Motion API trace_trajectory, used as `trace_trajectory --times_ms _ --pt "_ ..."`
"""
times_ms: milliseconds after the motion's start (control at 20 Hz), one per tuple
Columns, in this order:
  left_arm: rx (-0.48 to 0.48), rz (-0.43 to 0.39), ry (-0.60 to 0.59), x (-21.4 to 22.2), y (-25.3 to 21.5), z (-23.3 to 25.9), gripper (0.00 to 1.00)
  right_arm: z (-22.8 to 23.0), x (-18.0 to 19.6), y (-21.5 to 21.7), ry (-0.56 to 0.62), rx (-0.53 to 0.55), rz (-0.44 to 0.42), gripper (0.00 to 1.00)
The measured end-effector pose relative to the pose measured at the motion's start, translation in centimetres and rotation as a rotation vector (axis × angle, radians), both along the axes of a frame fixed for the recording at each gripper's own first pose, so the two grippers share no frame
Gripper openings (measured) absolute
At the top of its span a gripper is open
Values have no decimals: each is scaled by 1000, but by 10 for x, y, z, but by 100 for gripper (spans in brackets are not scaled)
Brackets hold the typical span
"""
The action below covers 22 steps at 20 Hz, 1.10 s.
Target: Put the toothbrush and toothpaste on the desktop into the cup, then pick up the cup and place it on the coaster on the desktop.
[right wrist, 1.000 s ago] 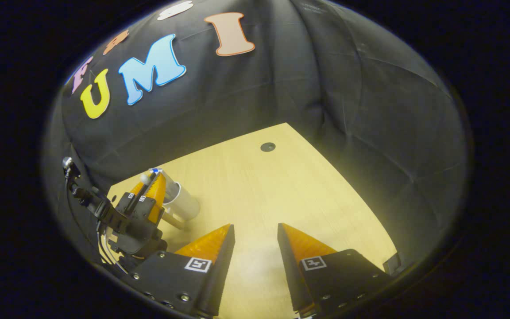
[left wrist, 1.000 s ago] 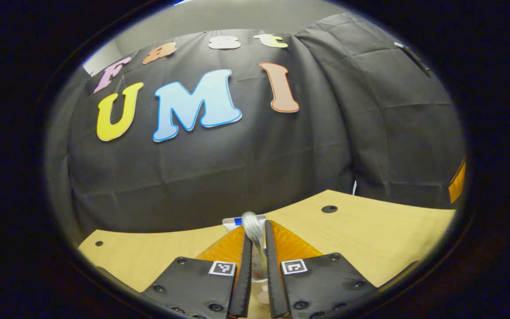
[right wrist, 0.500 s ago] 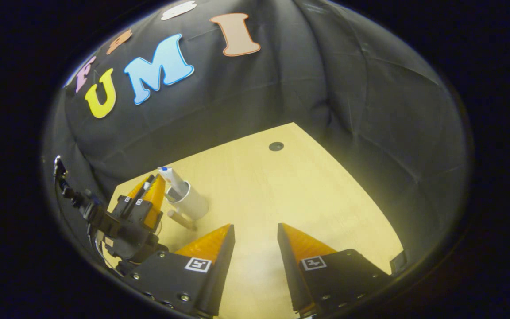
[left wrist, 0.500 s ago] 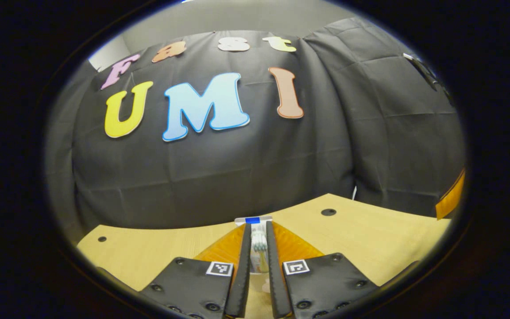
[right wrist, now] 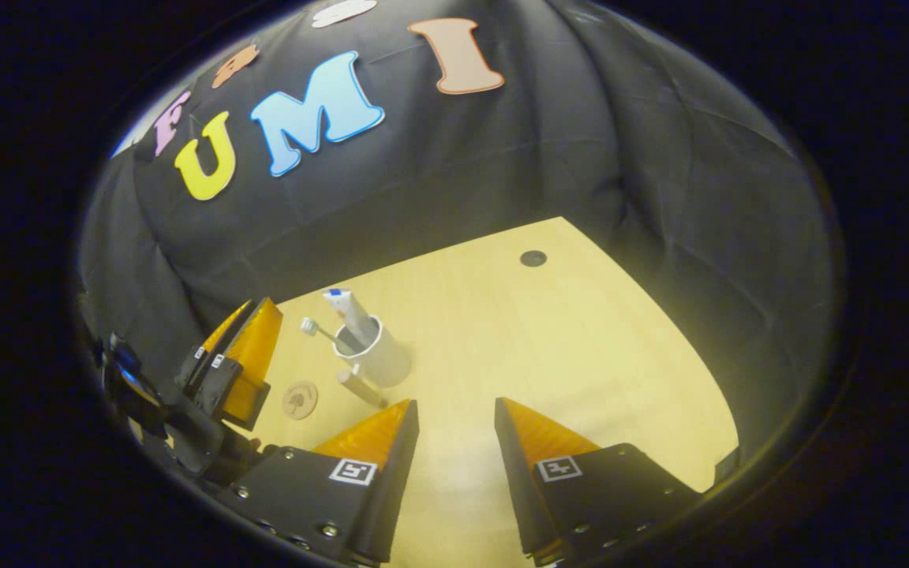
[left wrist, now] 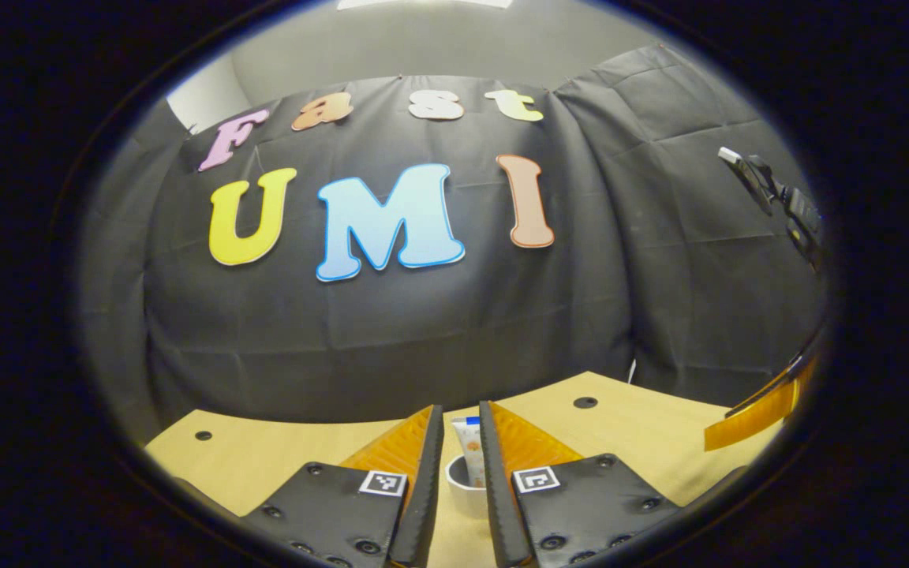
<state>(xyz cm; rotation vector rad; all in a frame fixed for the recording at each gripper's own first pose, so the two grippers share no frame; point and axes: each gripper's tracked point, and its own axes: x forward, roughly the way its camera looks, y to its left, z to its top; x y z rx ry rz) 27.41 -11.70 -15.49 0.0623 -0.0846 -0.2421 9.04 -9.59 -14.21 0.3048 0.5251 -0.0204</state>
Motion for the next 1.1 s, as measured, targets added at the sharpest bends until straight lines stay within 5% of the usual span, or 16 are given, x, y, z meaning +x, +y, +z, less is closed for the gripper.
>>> trace_trajectory --times_ms 50,350,950,1000,1100 --pt "2 12 7 -7 9 1 30 -1 5 8 4 0 15 60" --pt "-2 112 51 -36 75 1 40 -6 36 49 54 24 80 59" --pt "-18 279 89 -72 176 1 40 -26 95 110 257 -32 171 59" --pt "-20 289 91 -73 182 0 31 -29 98 112 282 -35 169 59" --pt "-23 310 94 -75 193 0 35 -37 107 118 324 -40 168 59"
